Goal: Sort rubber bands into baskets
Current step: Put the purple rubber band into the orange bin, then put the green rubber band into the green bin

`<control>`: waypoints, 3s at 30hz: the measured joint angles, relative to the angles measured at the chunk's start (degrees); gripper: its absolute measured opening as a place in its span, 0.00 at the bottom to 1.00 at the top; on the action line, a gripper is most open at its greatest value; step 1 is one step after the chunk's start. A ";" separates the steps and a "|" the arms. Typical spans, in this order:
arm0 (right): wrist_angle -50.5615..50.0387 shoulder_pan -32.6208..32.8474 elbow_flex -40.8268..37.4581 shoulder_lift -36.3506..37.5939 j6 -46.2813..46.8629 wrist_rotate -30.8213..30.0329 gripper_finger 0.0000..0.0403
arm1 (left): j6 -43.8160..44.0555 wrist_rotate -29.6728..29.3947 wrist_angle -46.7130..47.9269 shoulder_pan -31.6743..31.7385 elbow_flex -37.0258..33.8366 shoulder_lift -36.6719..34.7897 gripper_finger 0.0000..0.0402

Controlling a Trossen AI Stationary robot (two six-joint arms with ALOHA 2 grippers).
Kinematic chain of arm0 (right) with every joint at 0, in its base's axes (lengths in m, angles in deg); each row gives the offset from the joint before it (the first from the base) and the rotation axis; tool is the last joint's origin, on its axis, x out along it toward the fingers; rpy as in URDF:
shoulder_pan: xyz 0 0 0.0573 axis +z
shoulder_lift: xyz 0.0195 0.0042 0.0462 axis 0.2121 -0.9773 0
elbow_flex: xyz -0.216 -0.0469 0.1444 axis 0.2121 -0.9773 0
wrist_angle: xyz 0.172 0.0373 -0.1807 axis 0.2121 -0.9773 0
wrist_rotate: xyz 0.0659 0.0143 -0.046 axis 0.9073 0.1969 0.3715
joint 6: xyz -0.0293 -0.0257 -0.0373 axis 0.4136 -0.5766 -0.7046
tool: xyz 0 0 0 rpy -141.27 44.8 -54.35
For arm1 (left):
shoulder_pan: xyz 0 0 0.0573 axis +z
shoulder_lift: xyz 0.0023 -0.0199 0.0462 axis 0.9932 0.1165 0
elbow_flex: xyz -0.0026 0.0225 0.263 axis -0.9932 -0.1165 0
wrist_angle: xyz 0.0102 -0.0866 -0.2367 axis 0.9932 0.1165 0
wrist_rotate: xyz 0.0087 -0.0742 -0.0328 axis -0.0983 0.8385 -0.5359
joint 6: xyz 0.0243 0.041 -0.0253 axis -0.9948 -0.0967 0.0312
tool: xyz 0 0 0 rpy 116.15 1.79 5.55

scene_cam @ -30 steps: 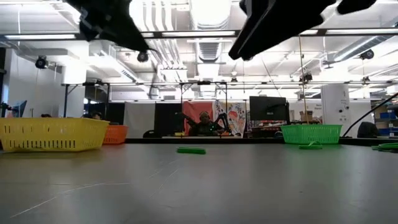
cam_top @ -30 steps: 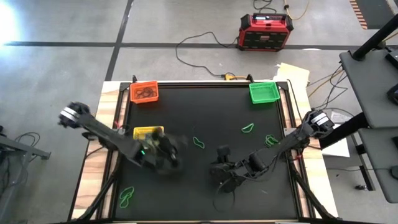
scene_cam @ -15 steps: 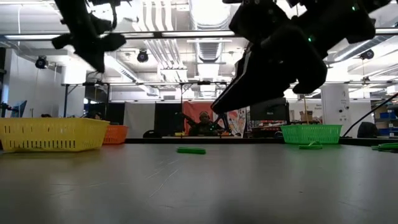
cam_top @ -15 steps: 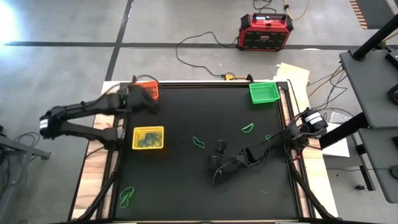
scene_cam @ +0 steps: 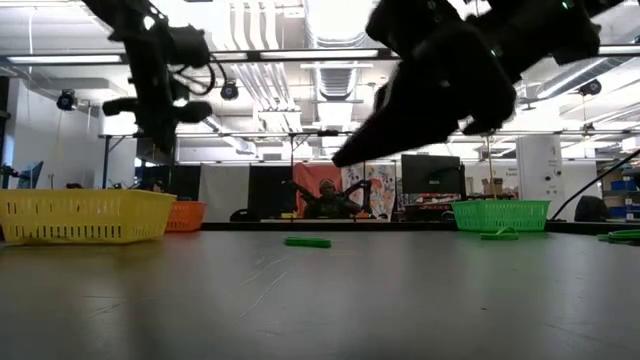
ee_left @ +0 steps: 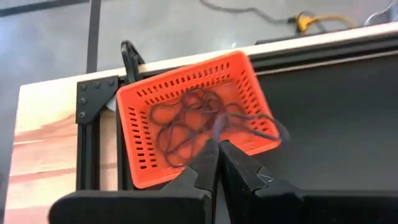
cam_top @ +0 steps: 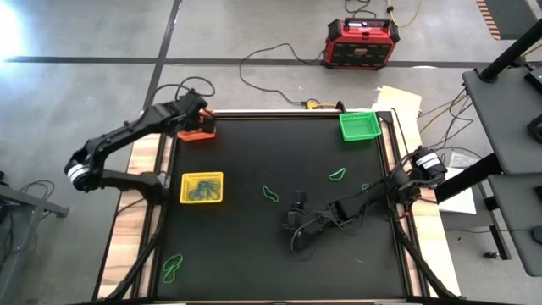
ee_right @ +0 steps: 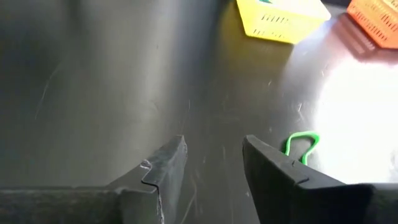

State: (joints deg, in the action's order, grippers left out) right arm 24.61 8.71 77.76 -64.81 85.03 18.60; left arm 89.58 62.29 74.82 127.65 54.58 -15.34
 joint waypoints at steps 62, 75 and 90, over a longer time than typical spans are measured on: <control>0.86 -7.60 4.54 -10.41 12.47 -9.25 0.54 | -15.06 12.43 -8.84 -32.22 -2.47 -11.34 0.51; 12.93 -12.75 5.52 -20.34 13.93 -5.38 0.52 | -20.21 0.83 -43.19 -62.23 -25.98 -17.92 0.50; 5.06 -14.86 5.58 -21.73 15.65 -4.80 0.04 | -28.10 0.99 -72.89 -65.66 -43.10 -16.51 0.50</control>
State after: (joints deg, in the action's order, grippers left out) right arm 29.68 -6.14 83.34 -86.54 100.68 13.80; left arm 61.48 63.28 1.94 61.99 11.48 -31.85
